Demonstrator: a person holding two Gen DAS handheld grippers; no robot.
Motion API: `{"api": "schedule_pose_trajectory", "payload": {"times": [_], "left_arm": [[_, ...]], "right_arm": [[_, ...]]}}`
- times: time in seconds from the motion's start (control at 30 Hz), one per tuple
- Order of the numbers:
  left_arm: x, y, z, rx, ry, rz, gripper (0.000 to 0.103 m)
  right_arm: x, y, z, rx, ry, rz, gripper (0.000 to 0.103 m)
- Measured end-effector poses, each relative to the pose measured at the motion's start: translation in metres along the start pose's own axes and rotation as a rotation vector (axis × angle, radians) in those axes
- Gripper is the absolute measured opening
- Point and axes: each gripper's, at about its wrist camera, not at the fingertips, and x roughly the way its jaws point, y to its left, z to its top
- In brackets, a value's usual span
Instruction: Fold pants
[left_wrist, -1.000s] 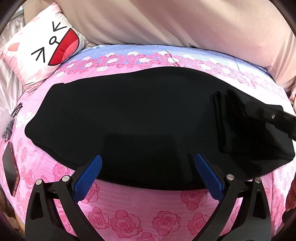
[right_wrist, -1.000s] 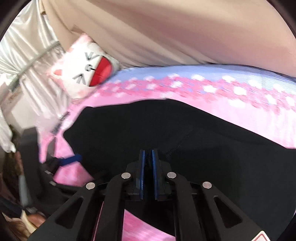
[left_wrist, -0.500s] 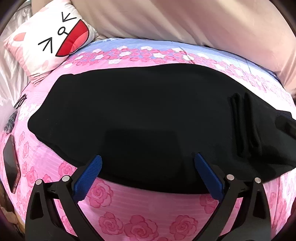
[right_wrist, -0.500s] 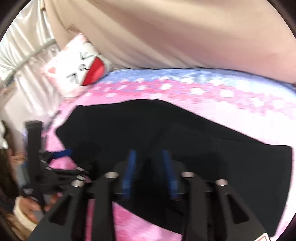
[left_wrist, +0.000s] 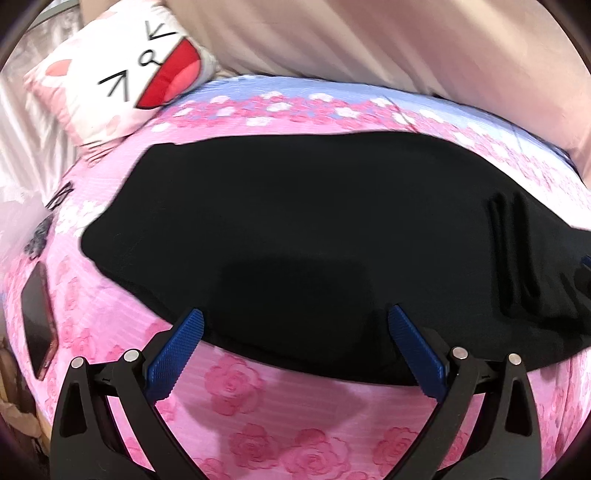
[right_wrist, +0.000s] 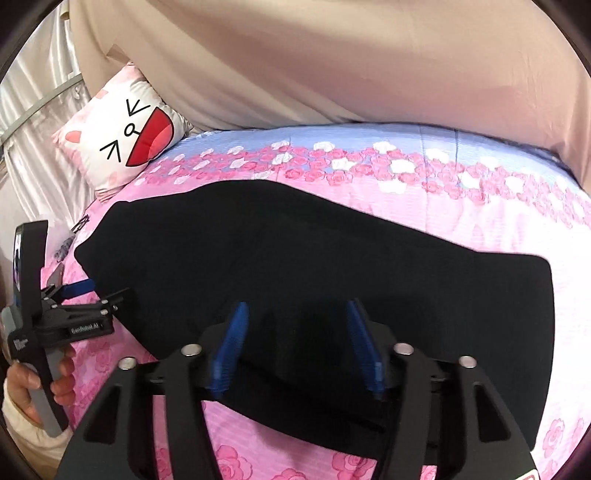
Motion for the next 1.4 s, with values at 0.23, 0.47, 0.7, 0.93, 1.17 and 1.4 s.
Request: {"api": "schedule_pose_trajectory", "payload": {"times": [0.23,0.47,0.7,0.93,1.17,1.4], "left_arm": [[0.025,0.112,0.023,-0.420,-0.009,-0.035,0.098],[0.048,0.136,0.041,-0.521,-0.032,-0.087,0.041],[-0.047,0.040,0.082,-0.212,-0.232,-0.177,0.018],[-0.122,-0.150,0.063,0.182,-0.262,-0.491,0.020],[-0.075,-0.291,-0.019,0.414,-0.040,-0.422,0.061],[-0.158,-0.261,-0.011,0.386,-0.288,-0.397,0.098]], "right_arm": [[0.000,-0.006,-0.001,0.018,0.003,0.000,0.058],[-0.004,-0.015,-0.004,0.042,-0.009,-0.024,0.063],[-0.037,-0.057,-0.014,0.127,-0.085,-0.080,0.065],[-0.086,-0.126,-0.042,0.268,-0.164,-0.162,0.071],[-0.130,-0.193,-0.092,0.401,-0.177,-0.241,0.072],[-0.123,-0.201,-0.095,0.445,-0.184,-0.099,0.072]]}}
